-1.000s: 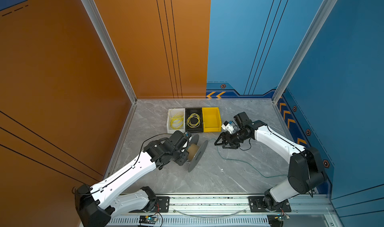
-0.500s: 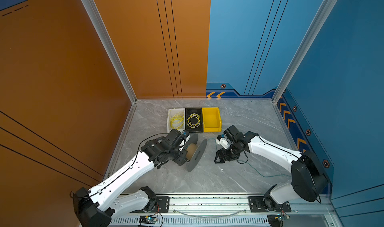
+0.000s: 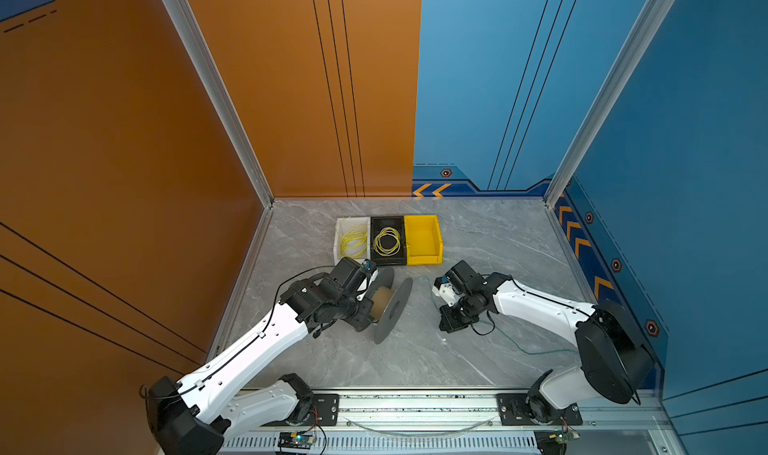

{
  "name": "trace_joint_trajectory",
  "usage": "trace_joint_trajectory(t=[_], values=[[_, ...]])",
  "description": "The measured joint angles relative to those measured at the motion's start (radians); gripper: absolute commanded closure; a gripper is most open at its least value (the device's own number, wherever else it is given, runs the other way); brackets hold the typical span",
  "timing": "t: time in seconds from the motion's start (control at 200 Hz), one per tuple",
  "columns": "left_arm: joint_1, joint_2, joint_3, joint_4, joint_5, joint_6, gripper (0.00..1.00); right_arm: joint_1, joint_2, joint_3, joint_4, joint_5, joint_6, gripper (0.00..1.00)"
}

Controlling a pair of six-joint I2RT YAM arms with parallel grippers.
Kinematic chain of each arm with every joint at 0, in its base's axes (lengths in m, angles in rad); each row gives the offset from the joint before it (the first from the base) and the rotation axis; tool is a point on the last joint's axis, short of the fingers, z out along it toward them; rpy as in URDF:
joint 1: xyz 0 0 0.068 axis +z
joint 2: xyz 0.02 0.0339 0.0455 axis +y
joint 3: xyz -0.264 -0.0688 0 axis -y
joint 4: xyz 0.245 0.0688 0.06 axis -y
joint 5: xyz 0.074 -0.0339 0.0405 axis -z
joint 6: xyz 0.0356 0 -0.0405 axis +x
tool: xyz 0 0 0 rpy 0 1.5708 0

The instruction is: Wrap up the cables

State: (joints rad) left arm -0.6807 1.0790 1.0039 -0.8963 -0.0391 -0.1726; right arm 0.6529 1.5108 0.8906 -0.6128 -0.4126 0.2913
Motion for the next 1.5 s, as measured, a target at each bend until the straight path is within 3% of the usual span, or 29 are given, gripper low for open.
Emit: trace_joint_trajectory(t=[0.175,0.445,0.49,0.546,0.576,0.646,0.796,1.081,1.501], values=[[-0.003,0.0,0.0,-0.007,-0.002,0.0,1.0,-0.034,-0.003,0.116,-0.106,0.014,0.013,1.0],[-0.07,0.0,0.0,-0.018,-0.041,-0.008,1.0,-0.005,-0.003,0.655,-0.301,0.025,0.012,1.0],[-0.077,0.0,0.0,-0.018,-0.047,-0.009,1.0,0.011,-0.003,0.697,-0.322,0.025,0.006,0.83],[-0.081,0.0,0.0,-0.018,-0.051,-0.011,1.0,0.024,-0.004,0.71,-0.34,0.029,-0.005,0.73],[-0.081,0.0,0.0,-0.018,-0.054,-0.012,1.0,0.026,-0.005,0.698,-0.349,0.037,-0.011,0.67],[-0.081,-0.005,-0.003,-0.017,-0.061,-0.015,1.0,0.019,-0.006,0.631,-0.356,0.071,-0.02,0.41],[-0.08,-0.039,-0.009,-0.019,-0.066,-0.023,1.0,0.017,-0.059,0.346,-0.291,0.142,-0.023,0.24],[-0.079,-0.047,-0.009,-0.019,-0.064,-0.027,1.0,0.037,-0.237,0.037,-0.006,0.201,-0.011,0.2],[-0.067,-0.022,-0.009,-0.019,-0.046,-0.026,1.0,0.036,-0.137,-0.091,0.337,0.179,-0.001,0.29]])
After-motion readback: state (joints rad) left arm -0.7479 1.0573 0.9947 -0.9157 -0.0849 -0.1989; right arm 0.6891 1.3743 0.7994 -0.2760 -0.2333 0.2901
